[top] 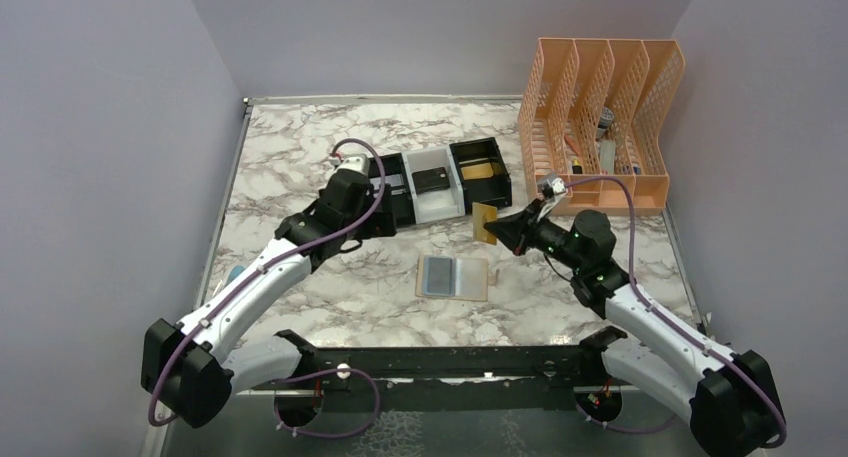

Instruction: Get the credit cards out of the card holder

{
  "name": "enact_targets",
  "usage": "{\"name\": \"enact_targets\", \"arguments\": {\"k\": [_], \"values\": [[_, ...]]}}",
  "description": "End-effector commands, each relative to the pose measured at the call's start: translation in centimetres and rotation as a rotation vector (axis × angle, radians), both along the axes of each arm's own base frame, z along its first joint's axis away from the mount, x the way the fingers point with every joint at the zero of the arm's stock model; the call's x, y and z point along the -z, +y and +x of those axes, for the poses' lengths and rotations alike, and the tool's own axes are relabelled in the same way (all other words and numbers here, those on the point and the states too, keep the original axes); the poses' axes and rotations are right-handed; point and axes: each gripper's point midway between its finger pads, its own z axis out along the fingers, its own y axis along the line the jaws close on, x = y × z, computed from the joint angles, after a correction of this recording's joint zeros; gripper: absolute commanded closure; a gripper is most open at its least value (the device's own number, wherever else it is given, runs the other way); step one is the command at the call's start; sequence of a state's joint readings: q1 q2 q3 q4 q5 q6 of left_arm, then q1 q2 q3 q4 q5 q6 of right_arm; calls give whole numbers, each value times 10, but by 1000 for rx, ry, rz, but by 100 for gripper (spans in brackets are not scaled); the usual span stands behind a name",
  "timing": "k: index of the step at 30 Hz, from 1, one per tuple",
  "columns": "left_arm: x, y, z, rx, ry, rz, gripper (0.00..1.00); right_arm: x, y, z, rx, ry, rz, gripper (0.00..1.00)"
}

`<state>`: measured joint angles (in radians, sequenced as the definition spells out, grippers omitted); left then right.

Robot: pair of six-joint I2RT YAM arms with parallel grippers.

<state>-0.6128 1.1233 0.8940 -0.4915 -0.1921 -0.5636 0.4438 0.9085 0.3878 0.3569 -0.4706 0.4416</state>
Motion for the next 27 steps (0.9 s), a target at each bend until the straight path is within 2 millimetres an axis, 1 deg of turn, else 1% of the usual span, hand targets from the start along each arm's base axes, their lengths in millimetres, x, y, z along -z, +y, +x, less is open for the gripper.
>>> {"name": "enact_targets", "arguments": {"k": [1,4,5,6,10,13,14,15,16,17,19,22,25,27], "values": [[-3,43,3,-52,27,87,1,-37,-13,18,66,-297,-83,99],[0,63,6,-89,38,112,1,-45,-19,32,106,-415,-160,99],[1,68,7,-98,37,120,1,-50,-20,37,115,-451,-191,99],[1,74,8,-107,31,138,1,-50,-22,45,130,-471,-228,99],[9,96,9,-151,17,240,1,-48,-32,84,215,-525,-406,99],[24,103,6,-164,18,264,1,-45,-43,113,276,-583,-555,99],[29,104,5,-165,23,266,1,-43,-50,124,315,-600,-620,99],[32,105,4,-165,27,270,1,-40,-57,136,347,-602,-687,99],[31,106,4,-167,28,276,1,-36,-60,144,344,-602,-755,99],[29,108,5,-174,22,280,1,-31,-58,152,310,-607,-804,99],[26,110,7,-190,4,282,1,-15,-43,158,170,-625,-866,99],[22,116,9,-208,-10,299,1,-6,-31,174,115,-647,-896,99],[21,122,8,-233,-17,314,1,12,-21,189,12,-657,-977,99],[19,123,7,-241,-26,309,1,19,-21,204,6,-649,-1024,99]]}}
